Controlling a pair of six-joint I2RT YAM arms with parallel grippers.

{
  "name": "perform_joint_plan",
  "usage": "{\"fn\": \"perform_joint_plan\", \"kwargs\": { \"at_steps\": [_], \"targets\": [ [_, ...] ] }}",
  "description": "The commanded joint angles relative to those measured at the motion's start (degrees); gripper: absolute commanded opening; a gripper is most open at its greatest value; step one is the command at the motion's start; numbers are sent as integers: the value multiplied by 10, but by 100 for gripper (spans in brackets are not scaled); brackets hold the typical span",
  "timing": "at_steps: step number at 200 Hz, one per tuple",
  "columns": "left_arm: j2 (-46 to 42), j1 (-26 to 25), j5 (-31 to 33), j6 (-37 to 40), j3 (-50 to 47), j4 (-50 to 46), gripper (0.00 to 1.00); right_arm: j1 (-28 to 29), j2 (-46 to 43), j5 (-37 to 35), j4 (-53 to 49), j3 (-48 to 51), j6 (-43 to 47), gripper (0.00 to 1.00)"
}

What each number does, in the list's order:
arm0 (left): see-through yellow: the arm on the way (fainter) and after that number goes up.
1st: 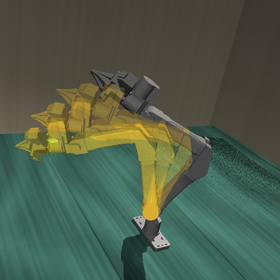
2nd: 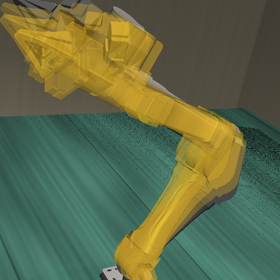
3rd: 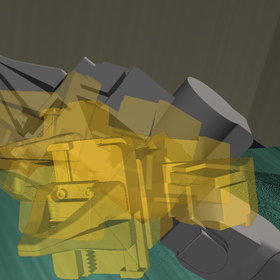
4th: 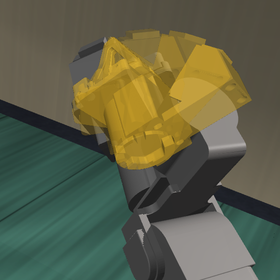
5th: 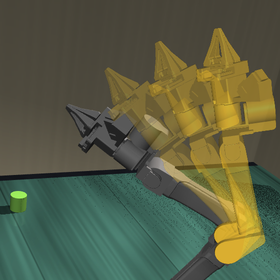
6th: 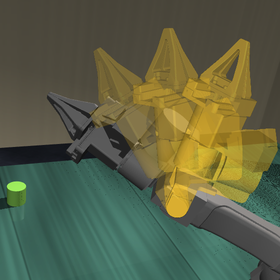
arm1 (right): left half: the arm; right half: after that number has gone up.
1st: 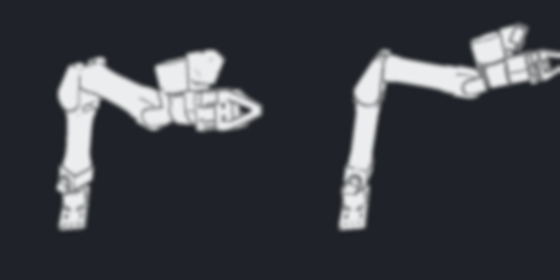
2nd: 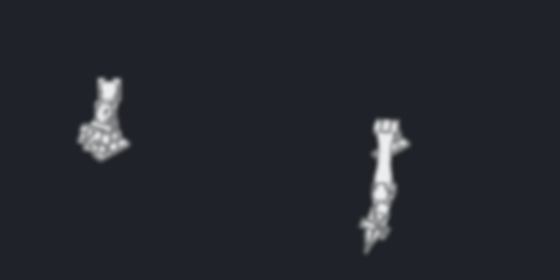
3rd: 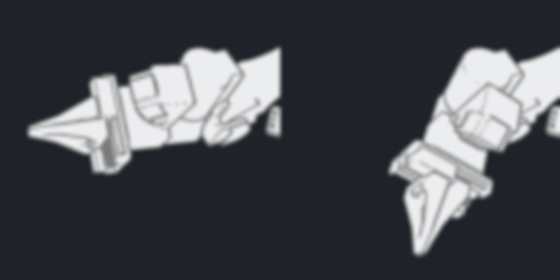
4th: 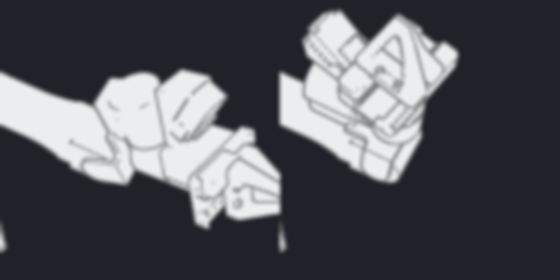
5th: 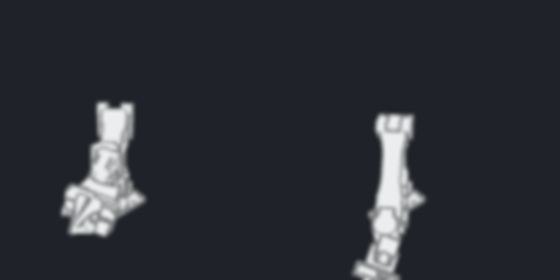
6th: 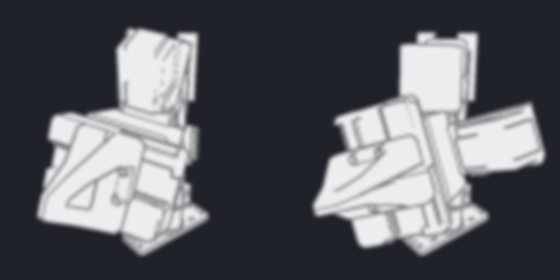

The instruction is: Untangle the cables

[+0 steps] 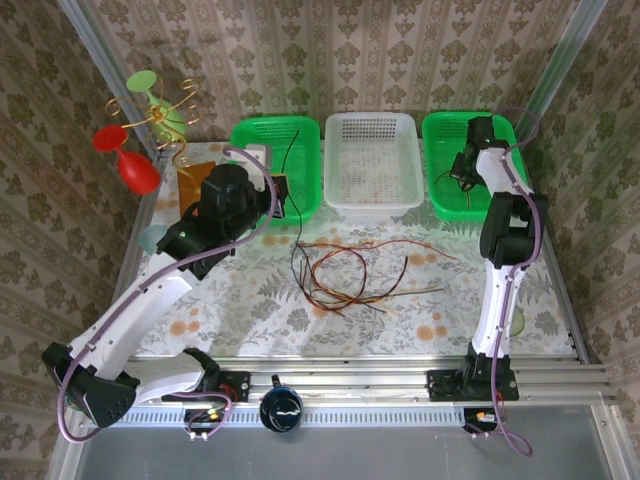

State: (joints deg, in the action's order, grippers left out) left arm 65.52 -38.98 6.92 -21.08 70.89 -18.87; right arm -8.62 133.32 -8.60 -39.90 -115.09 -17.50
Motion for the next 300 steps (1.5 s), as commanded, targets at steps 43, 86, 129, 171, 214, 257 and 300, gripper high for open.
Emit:
{"fn": "perform_joint_plan", "kwargs": {
  "at_steps": [43,86,129,171,214,257,300],
  "targets": [
    [-15,-7,9,-15,-13,-4,0,-13,37,26,-106,-84,1,21],
    [-16,-7,11,-15,-13,-4,0,-25,3,84,-125,-135,-2,56],
    [-16,-9,12,-13,-6,-3,0,-28,-43,91,-144,-156,6,82],
    [-10,-8,13,-1,14,-5,0,-28,-85,72,-148,-161,29,100],
    [2,-8,8,3,32,-11,0,-30,-101,104,-170,-191,52,100],
    [12,-11,-3,-2,46,5,0,-24,-128,245,-223,-168,28,100],
    [32,-10,-24,14,115,15,0,-17,-241,269,-153,-16,-13,100]
  ]
}}
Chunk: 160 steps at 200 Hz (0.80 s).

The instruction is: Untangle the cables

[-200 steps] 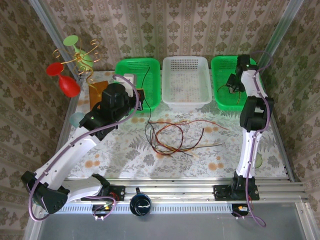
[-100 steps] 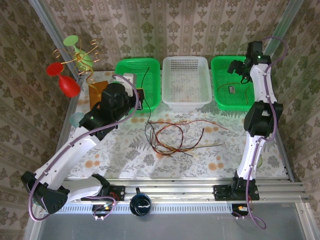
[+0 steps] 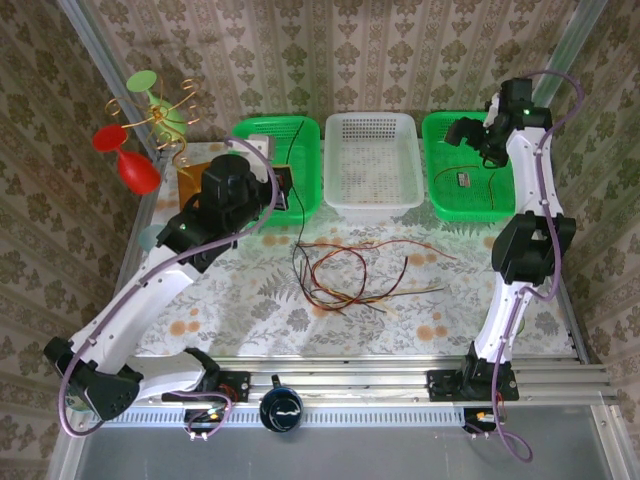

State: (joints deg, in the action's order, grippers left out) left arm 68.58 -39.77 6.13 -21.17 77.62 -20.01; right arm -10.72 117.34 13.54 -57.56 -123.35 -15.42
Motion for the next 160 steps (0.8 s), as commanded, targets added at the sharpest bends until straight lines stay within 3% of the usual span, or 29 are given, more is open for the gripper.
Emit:
{"fn": "perform_joint_plan", "kwargs": {
  "at_steps": [1,68,118,160],
  "targets": [
    [2,-2,-16,15,50,27,0,5,-90,47,29,76,-36,100],
    [74,1,-87,9,212,55,0,9,-310,52,165,362,-78,100],
    [165,0,-141,-6,341,110,0,9,-420,94,211,485,-118,100],
    [254,0,-182,22,437,179,0,8,-475,90,207,526,-118,100]
  ]
}}
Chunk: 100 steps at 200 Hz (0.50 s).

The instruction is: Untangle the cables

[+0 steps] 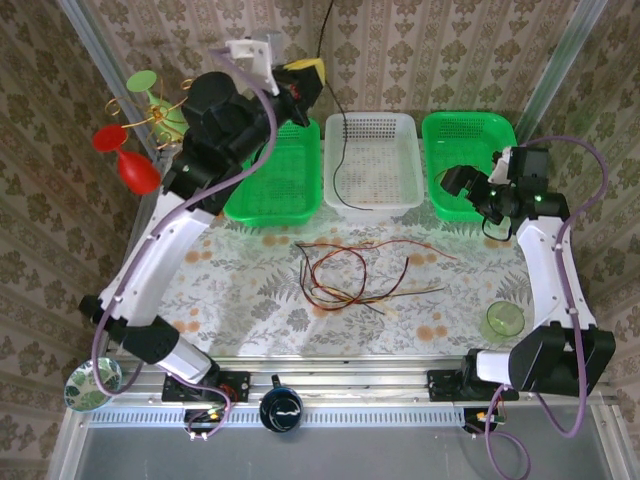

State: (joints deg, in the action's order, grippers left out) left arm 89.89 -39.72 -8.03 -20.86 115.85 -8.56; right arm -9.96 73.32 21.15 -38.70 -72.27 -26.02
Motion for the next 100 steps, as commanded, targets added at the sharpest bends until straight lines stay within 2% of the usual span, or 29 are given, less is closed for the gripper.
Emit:
{"fn": "perform_joint_plan", "kwargs": {
  "at_steps": [1,68,100],
  "targets": [
    [44,-1,-41,21,58,65,0,0,-36,13,18,15,-12,100],
    [230,1,-48,62,321,41,0,-6,-59,21,20,24,-4,100],
    [257,12,-33,75,324,53,0,-14,-57,31,18,19,2,100]
  ]
}}
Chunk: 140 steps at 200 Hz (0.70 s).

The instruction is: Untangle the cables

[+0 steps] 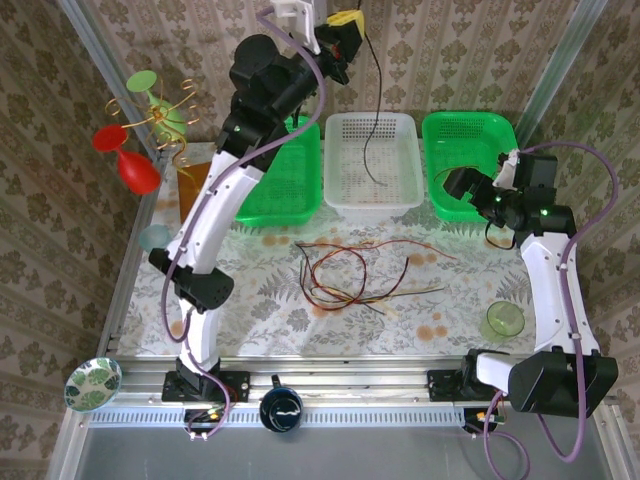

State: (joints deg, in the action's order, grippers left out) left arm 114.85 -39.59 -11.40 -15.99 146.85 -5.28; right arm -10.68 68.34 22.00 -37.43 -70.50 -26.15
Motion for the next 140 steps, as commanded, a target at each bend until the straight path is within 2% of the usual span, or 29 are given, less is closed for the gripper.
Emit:
{"fn": "perform_joint_plan", "kwargs": {
  "at_steps": [1,37,69,94,140],
  "targets": [
    [7,11,1,26,12,21,0,-7,-7,23,5,1,4,100],
    [28,34,9,9,-65,37,0,-8,-3,30,6,-1,5,100],
    [71,42,23,39,-154,-2,0,-9,-1,34,4,-2,6,100],
    [115,42,19,30,-223,-4,0,-9,-3,38,0,-1,6,100],
    [181,27,20,24,-244,-56,0,-9,-11,38,-11,4,10,100]
  ]
}}
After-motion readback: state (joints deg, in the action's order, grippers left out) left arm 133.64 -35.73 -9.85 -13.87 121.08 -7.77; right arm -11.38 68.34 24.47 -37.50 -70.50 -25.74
